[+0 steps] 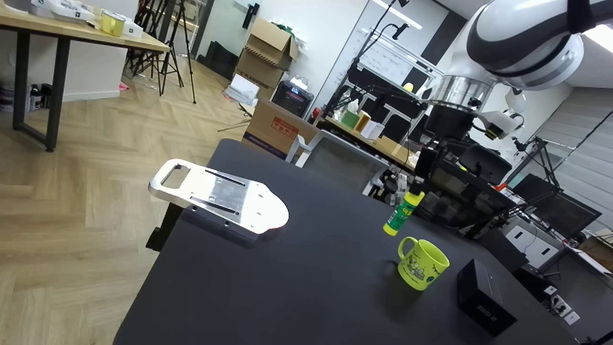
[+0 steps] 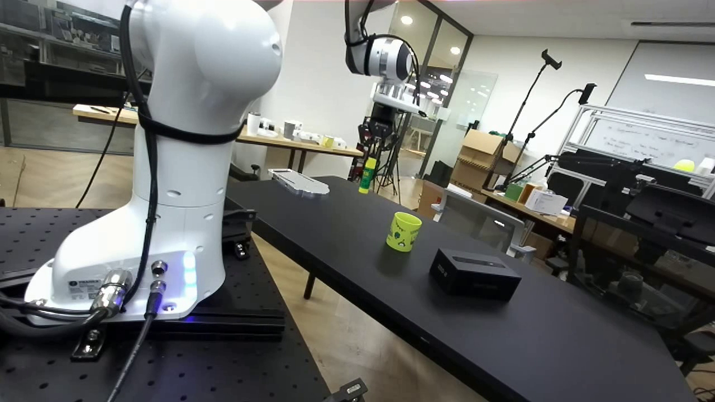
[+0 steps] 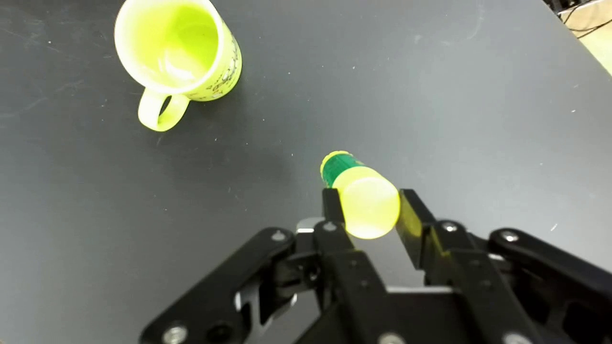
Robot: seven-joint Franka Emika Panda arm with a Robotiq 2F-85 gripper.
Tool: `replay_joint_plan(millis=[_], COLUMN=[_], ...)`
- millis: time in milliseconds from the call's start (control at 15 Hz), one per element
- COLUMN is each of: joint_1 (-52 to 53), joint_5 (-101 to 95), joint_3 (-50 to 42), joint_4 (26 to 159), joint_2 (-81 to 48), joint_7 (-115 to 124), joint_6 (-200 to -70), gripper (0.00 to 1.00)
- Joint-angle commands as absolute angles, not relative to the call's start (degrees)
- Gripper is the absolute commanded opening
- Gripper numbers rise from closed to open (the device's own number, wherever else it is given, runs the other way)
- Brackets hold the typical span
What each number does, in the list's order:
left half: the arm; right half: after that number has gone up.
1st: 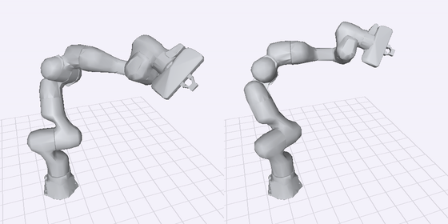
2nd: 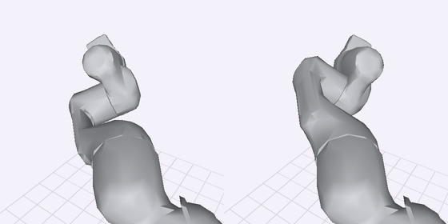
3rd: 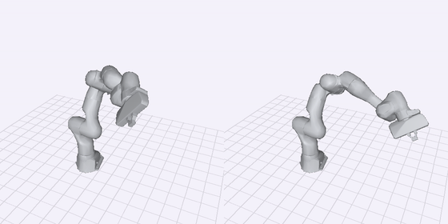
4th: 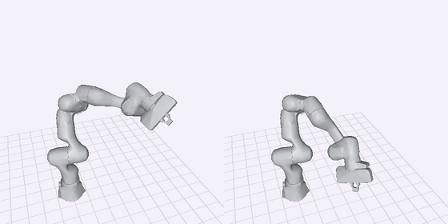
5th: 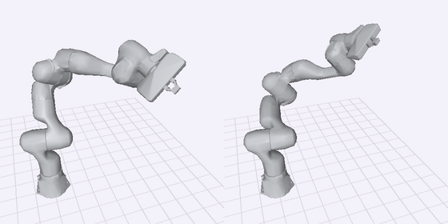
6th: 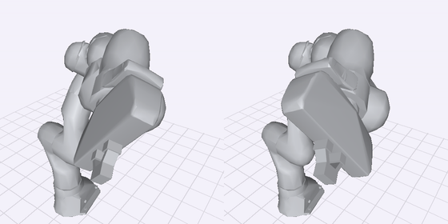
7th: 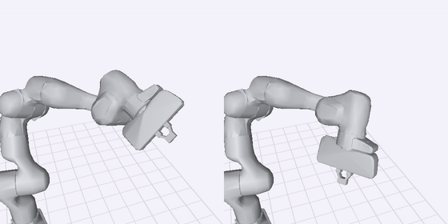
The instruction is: Put the glue stick in the mug on the metal thing
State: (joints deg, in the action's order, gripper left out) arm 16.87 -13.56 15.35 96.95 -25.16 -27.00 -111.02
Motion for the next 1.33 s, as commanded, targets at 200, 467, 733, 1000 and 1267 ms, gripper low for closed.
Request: replay_joint_plan(millis=[200, 467, 733, 1000, 1267], joint_1=[17.1, 21.5, 27.1, 31.9, 35.0], joint_5=[-14.0, -16.6, -19.0, -19.2, -19.0], joint_3=[15.6, 16.7, 17.4, 18.2, 18.0], joint_4=[93.8, 81.3, 69.9, 59.1, 52.1], joint_2=[-27.3, -36.3, -44.7, -52.4, -57.6], joint_7=[-28.0, -31.4, -35.4, -41.3, -46.9], joint_6=[-109.7, -105.3, -102.0, -102.1, -103.4], gripper=[0.08, 0.08, 0.08, 0.08, 0.08])
